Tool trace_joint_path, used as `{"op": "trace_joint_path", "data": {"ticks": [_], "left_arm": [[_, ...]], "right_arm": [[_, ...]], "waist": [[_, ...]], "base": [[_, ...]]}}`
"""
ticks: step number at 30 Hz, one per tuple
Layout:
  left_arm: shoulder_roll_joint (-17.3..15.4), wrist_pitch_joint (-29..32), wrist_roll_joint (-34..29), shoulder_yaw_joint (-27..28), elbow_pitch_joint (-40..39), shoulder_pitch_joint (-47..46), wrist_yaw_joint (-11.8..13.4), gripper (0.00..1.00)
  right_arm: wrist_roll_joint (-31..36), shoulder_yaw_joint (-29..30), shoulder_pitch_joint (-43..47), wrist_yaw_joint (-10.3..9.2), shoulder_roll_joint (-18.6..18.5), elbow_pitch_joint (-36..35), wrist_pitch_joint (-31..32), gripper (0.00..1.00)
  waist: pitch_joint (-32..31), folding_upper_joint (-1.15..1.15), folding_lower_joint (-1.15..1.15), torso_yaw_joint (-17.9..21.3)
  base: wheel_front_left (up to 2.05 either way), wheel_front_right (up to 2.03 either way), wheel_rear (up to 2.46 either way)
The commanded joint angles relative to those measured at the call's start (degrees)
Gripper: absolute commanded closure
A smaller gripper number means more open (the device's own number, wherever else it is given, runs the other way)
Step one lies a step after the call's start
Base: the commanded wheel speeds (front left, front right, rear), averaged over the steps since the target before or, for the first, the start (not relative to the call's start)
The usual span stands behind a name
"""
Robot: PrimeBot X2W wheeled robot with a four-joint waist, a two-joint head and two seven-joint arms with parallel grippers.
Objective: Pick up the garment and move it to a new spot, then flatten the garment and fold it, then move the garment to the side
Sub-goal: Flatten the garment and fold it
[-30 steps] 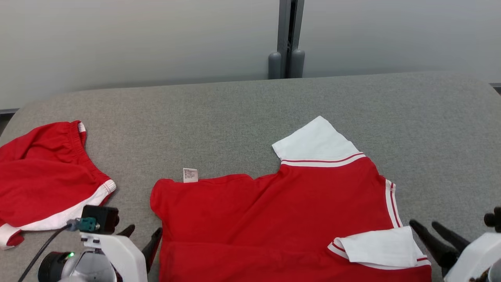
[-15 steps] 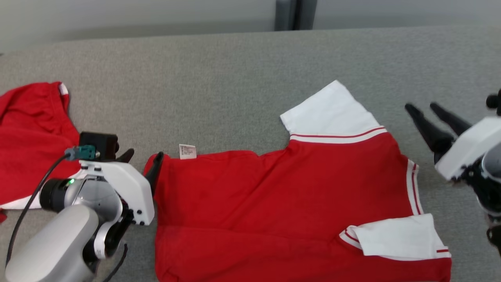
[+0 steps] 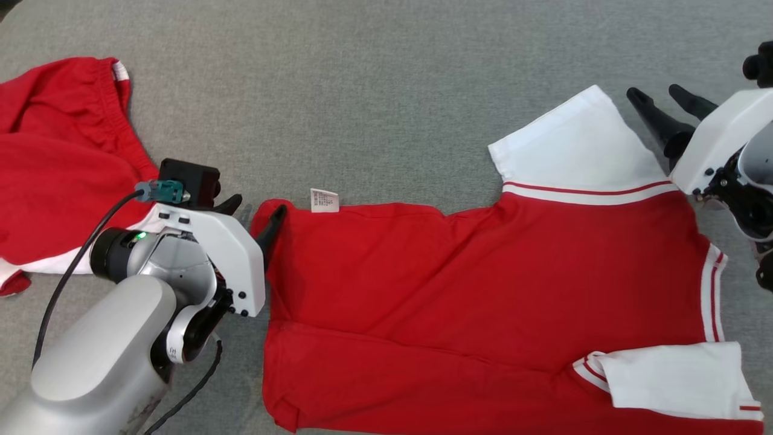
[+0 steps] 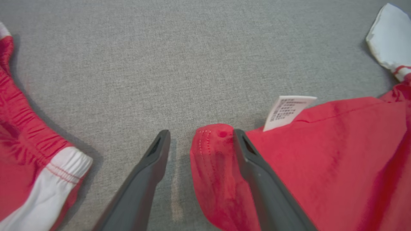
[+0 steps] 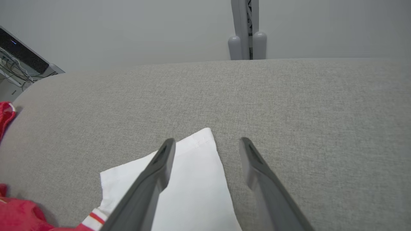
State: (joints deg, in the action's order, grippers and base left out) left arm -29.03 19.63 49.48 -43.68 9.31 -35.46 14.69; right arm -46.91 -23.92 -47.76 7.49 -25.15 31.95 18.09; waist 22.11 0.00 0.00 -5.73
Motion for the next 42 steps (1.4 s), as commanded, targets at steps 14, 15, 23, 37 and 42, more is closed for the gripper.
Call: {"op": "trace_joint_path", "data": {"ticks": [14, 15, 23, 37, 42], "left_arm": [[1.7, 2.0, -0.6, -2.0, -0.4, -4.2, -1.7, 0.0], [1.7, 2.5, -0.6, -2.2, -0.2, -4.4, -1.9, 0.0], [2.3, 3.1, 0.1, -2.7, 0.7, -5.1, -2.9, 1.0], [2.0, -0.3, 1.8, -0.7, 3.6, -2.8, -3.2, 1.0], [0.6, -0.5, 2.6, 0.5, 4.1, -2.5, -2.7, 1.0]], "right_arm": [[-5.0, -10.6, -8.5, 0.01, -0.2, 12.2, -2.4, 0.0], [-5.6, -11.1, -8.8, 0.01, -0.2, 12.6, -2.5, 0.0], [-9.2, -15.4, -9.7, 0.01, -0.2, 13.8, -2.8, 1.0], [-14.8, -20.3, -11.3, 0.01, -2.1, 14.5, -11.2, 1.0], [-16.7, -22.1, -12.0, 0.0, -2.6, 14.1, -14.7, 1.0]], "waist": [[3.6, 0.0, 0.0, -3.4], [3.7, 0.0, 0.0, -3.5], [4.0, 0.0, 0.0, -3.5], [0.5, 0.0, 0.0, -1.7], [-1.0, 0.0, 0.0, -0.2]], "base": [[0.0, 0.0, 0.0], [0.0, 0.0, 0.0], [0.0, 0.0, 0.0], [0.0, 0.0, 0.0], [0.0, 0.0, 0.0]]}}
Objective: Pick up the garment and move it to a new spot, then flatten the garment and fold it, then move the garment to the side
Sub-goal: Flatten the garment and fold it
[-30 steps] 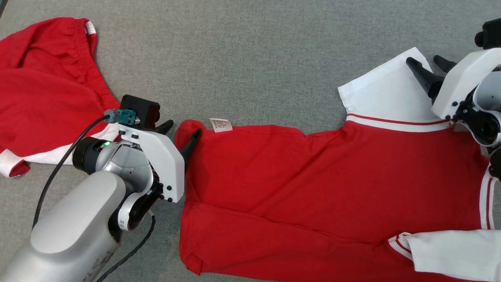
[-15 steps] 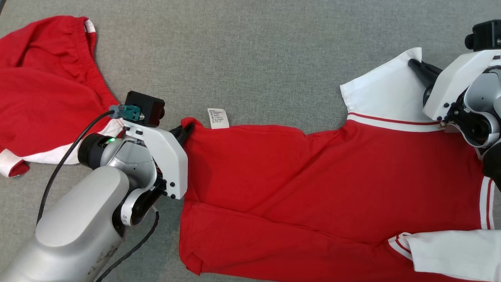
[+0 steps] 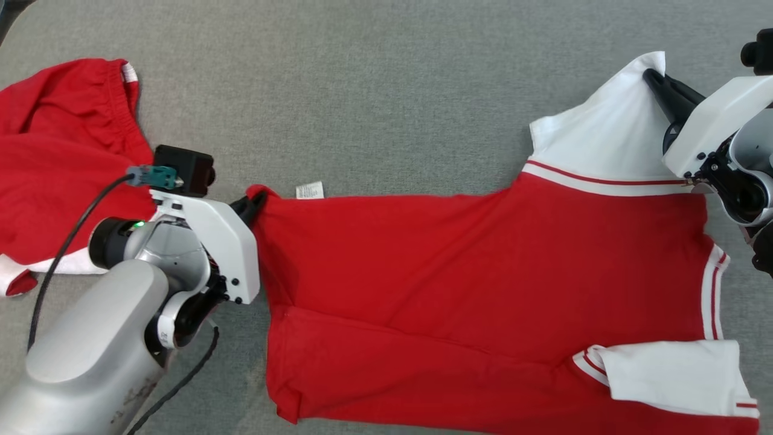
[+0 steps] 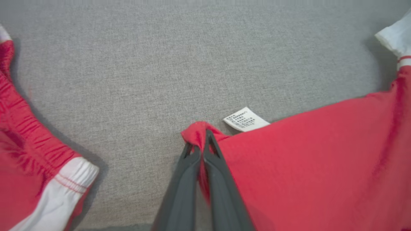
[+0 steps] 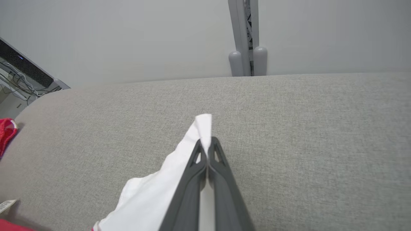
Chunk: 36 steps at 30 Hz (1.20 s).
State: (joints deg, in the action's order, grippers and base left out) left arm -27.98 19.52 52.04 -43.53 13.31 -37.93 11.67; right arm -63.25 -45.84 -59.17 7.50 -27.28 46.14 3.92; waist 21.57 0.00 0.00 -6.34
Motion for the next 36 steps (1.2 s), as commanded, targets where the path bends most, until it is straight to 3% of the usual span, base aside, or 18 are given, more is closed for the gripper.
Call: {"op": "trace_joint_path", "data": {"ticks": [1, 11, 23, 36], "left_arm": [[-0.7, -0.3, 0.2, 0.6, 0.3, 0.0, 0.4, 1.0], [-2.7, 0.9, 1.7, 0.4, 0.0, 3.3, 0.4, 1.0], [-7.3, 8.1, 7.0, -1.3, -3.7, 9.9, -1.9, 1.0], [-11.0, 14.2, 8.2, -4.3, -5.1, 13.9, -1.7, 1.0]], "right_arm": [[-0.7, -0.5, -0.5, -0.01, -0.5, 0.0, -1.0, 1.0], [-5.0, -4.7, 2.1, 0.0, -1.2, -1.9, -2.1, 1.0], [-10.7, -10.8, 10.3, 0.0, -5.3, -8.7, 5.0, 1.0], [-15.2, -14.2, 17.5, 0.0, -9.9, -14.4, 13.2, 1.0]], "waist": [[-0.9, 0.0, 0.0, 0.7], [-5.6, 0.0, 0.0, 3.2], [-13.2, 0.0, 0.0, 5.8], [-17.9, 0.0, 0.0, 8.1]], "base": [[0.0, 0.0, 0.0], [0.0, 0.0, 0.0], [0.0, 0.0, 0.0], [0.0, 0.0, 0.0]]}}
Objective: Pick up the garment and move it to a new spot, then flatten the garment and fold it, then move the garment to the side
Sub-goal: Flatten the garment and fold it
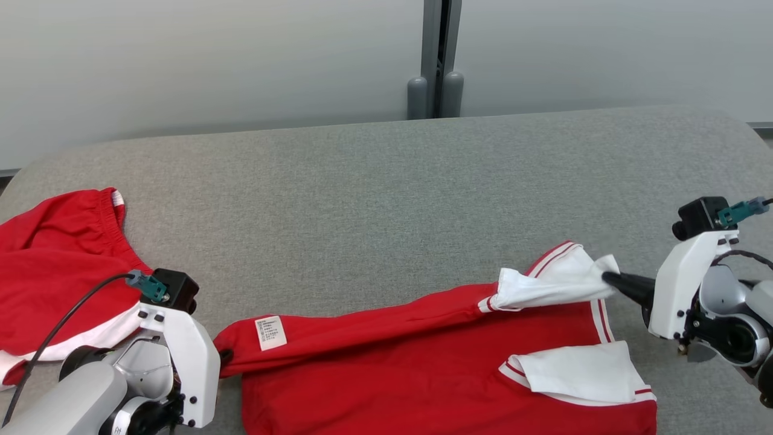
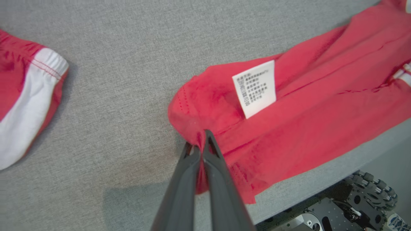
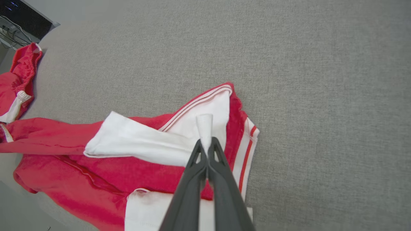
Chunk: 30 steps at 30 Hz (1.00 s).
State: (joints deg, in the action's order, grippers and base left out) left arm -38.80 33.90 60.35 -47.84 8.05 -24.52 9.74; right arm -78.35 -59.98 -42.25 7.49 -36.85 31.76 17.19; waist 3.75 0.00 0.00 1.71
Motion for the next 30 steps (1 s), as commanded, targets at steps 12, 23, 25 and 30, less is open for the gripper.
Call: {"op": "trace_joint_path", "data": {"ticks": [12, 23, 25, 30], "left_arm": [[0.6, 0.6, -1.0, -1.9, 0.7, 1.5, 0.5, 1.0], [0.8, 0.9, -0.5, -2.6, 1.0, 2.3, 0.9, 1.0], [0.9, 0.8, -0.4, -2.5, 1.1, 2.5, 1.0, 1.0], [1.2, 1.2, -0.1, -3.0, 1.3, 3.4, 1.4, 0.0]], "right_arm": [[-3.6, 0.0, 4.8, 0.01, -2.7, -4.1, 7.4, 1.0], [-5.0, 1.3, 8.0, 0.01, -4.2, -5.9, 11.8, 1.0], [-4.8, 1.5, 8.3, 0.01, -4.1, -5.4, 12.2, 1.0], [-4.4, 2.5, 9.7, 0.01, -2.7, -4.0, 12.4, 0.0]], "waist": [[-1.1, 0.0, 0.0, 1.1], [-1.9, 0.0, 0.0, 1.1], [-2.0, 0.0, 0.0, 1.1], [-2.6, 0.0, 0.0, 1.1]], "base": [[0.0, 0.0, 0.0], [0.0, 0.0, 0.0], [0.0, 0.0, 0.0], [0.0, 0.0, 0.0]]}}
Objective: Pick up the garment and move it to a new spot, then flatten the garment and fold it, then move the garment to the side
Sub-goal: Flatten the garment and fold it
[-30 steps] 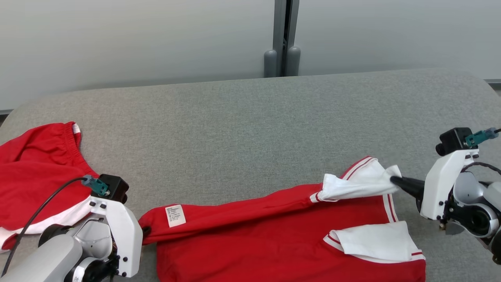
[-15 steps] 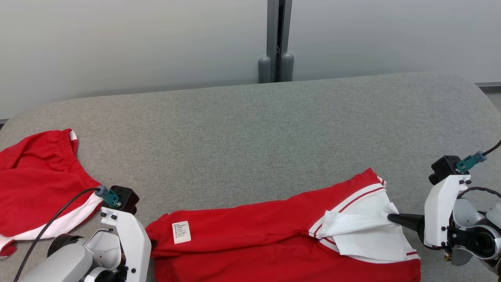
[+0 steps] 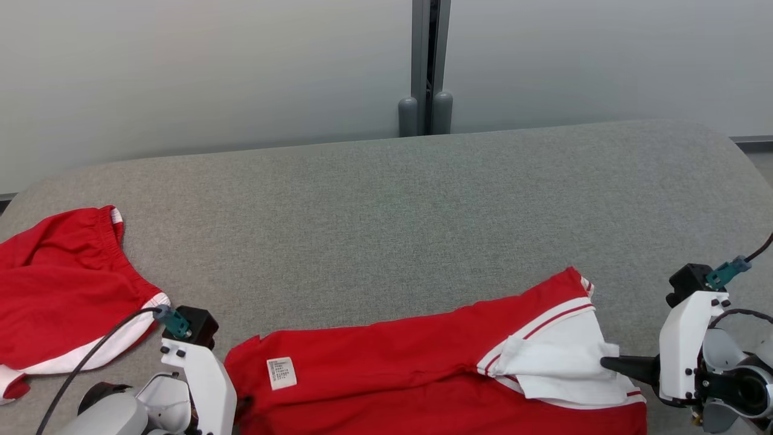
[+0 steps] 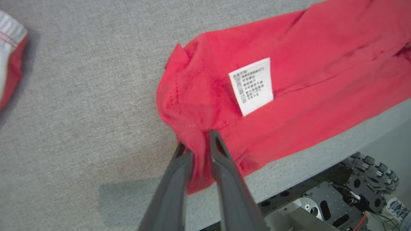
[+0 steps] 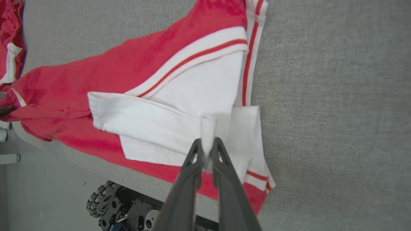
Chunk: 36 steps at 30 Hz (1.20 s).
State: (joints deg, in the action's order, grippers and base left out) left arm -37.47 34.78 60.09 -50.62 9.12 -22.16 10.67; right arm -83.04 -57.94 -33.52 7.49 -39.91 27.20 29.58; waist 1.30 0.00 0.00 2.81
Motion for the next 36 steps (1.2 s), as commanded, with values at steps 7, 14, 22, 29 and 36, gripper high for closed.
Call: {"op": "trace_joint_path", "data": {"ticks": [7, 14, 22, 29, 36], "left_arm": [[-0.2, -1.1, -0.4, 0.2, -0.1, 1.6, 1.2, 0.0], [-1.0, -7.5, -1.3, 3.7, -3.3, 2.2, 3.7, 0.0], [-0.3, -21.4, -3.1, 10.4, -8.4, 5.6, 9.5, 0.0], [2.2, -37.2, -6.4, 15.0, -10.4, 10.8, 12.8, 0.0], [6.7, -49.2, -9.1, 19.4, -8.9, 16.6, 13.0, 0.0]], "right_arm": [[0.7, 2.6, 3.0, 0.01, 0.8, 0.3, -2.5, 0.0], [0.9, 8.6, 6.5, 0.01, -1.8, -4.8, -10.8, 0.0], [6.7, 18.1, 12.1, 0.01, -3.9, -9.7, -28.3, 0.0], [14.1, 29.9, 20.4, 0.01, 2.0, -9.9, -43.6, 0.0], [28.8, 44.4, 28.4, 0.01, 12.3, -12.9, -44.8, 0.0]], "waist": [[-1.0, 0.0, 0.0, -0.2], [-1.9, 0.0, 0.0, -0.6], [-2.5, 0.0, 0.0, -0.8], [-2.7, 0.0, 0.0, -1.7], [-2.6, 0.0, 0.0, -2.0]], "base": [[0.0, 0.0, 0.0], [0.0, 0.0, 0.0], [0.0, 0.0, 0.0], [0.0, 0.0, 0.0], [0.0, 0.0, 0.0]]}}
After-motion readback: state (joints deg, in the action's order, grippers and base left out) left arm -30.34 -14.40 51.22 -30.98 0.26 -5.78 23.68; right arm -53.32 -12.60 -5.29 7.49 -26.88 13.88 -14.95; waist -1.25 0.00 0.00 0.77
